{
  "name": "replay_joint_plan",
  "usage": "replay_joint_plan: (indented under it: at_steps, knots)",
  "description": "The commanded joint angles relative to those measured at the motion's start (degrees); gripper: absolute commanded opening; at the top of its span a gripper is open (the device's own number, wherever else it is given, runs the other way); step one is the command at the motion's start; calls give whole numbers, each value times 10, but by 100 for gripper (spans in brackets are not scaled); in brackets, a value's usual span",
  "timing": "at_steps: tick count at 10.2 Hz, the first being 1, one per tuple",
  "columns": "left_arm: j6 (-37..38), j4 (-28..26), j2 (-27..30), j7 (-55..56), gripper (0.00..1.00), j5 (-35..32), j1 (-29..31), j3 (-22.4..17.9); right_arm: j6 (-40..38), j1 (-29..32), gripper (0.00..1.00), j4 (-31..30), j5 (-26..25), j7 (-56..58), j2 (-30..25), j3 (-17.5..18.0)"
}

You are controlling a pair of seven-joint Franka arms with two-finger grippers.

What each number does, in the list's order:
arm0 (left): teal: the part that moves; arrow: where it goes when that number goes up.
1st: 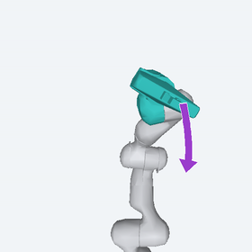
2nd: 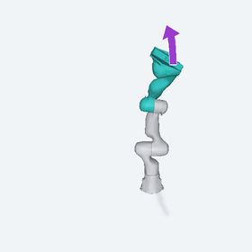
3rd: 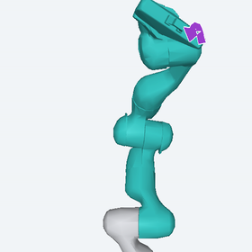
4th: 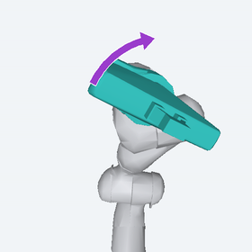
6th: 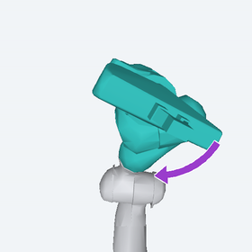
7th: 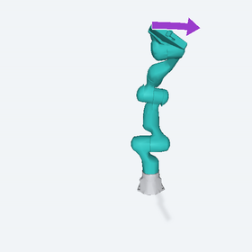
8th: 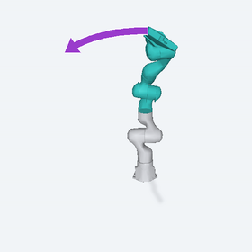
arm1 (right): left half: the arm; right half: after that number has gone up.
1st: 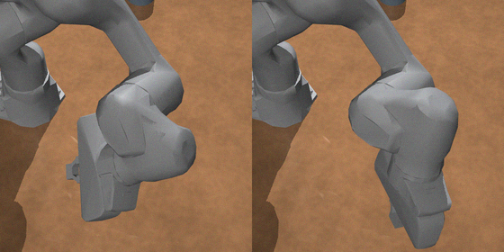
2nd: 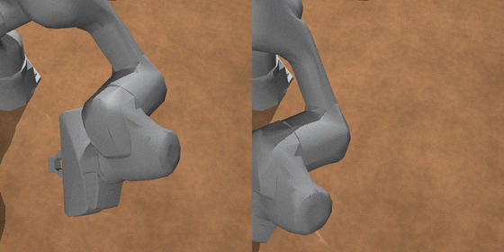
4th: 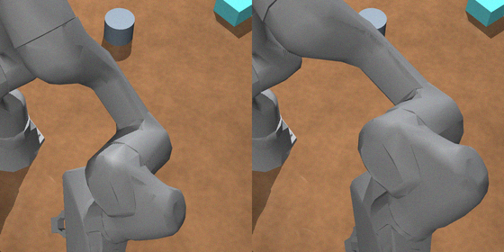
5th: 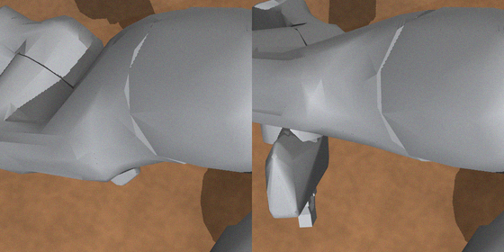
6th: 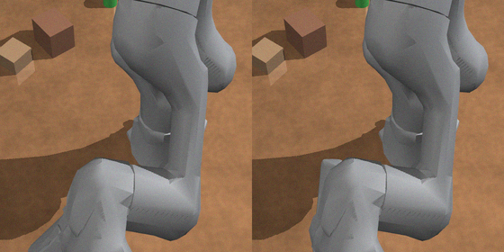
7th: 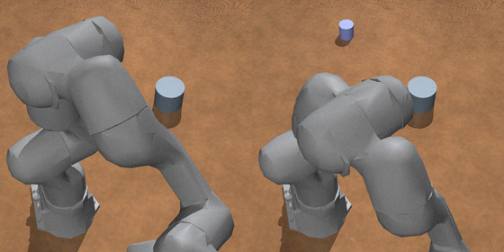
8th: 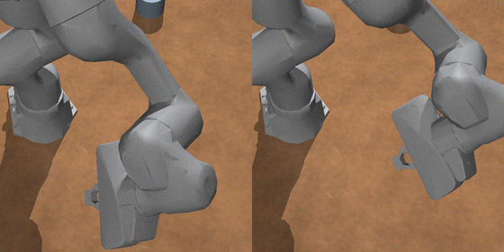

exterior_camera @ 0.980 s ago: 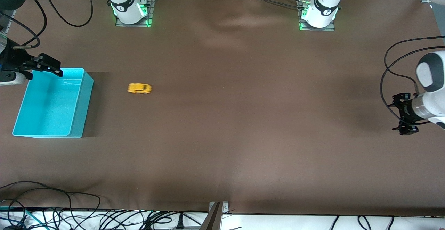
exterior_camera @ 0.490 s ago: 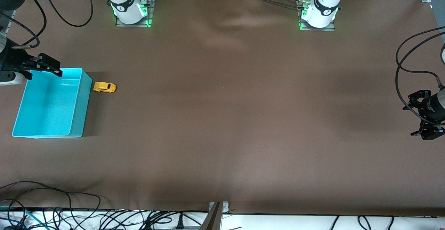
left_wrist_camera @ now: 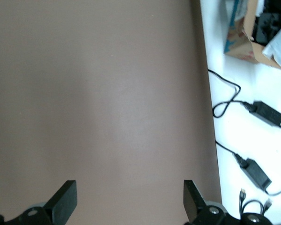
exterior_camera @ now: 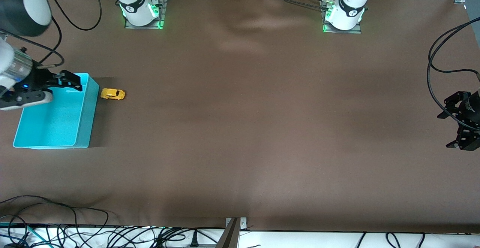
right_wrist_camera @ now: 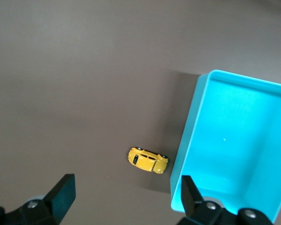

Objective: Wind up and store yellow beetle car
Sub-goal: 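Reach the right gripper to the car while the left gripper retracts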

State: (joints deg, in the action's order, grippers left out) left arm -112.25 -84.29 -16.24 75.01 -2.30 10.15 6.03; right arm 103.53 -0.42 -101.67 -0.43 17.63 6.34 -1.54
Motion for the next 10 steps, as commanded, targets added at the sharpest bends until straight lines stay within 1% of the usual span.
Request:
replay_joint_plan:
  at_steps: [1,2,3,4,5,6,7,8,9,10]
  knots:
    - [26,28,-1,-173,100,10,3,7,41,2,100,-81,8,97,-19,16]
    - [39,35,2,-240,100,14,4,7,58,5,100,-112,8,158,-20,30]
    - [65,38,9,-311,100,18,4,7,93,23,100,-160,8,205,-31,56]
    - [87,39,13,-395,100,18,2,8,145,48,100,-216,7,243,-47,91]
    - [105,38,28,-484,100,19,2,8,191,83,100,-256,6,299,-53,126]
    - [125,38,42,-560,100,34,3,19,226,119,100,-284,7,365,-54,157]
    - [150,32,54,-619,100,36,3,21,247,148,100,-305,7,435,-55,179]
    - [163,20,64,-643,100,39,3,26,253,180,100,-320,7,503,-56,201]
    - [159,-1,74,-652,100,41,2,30,271,214,100,-332,6,572,-55,217]
    - [158,-13,82,-658,99,41,1,30,305,238,100,-356,7,632,-54,227]
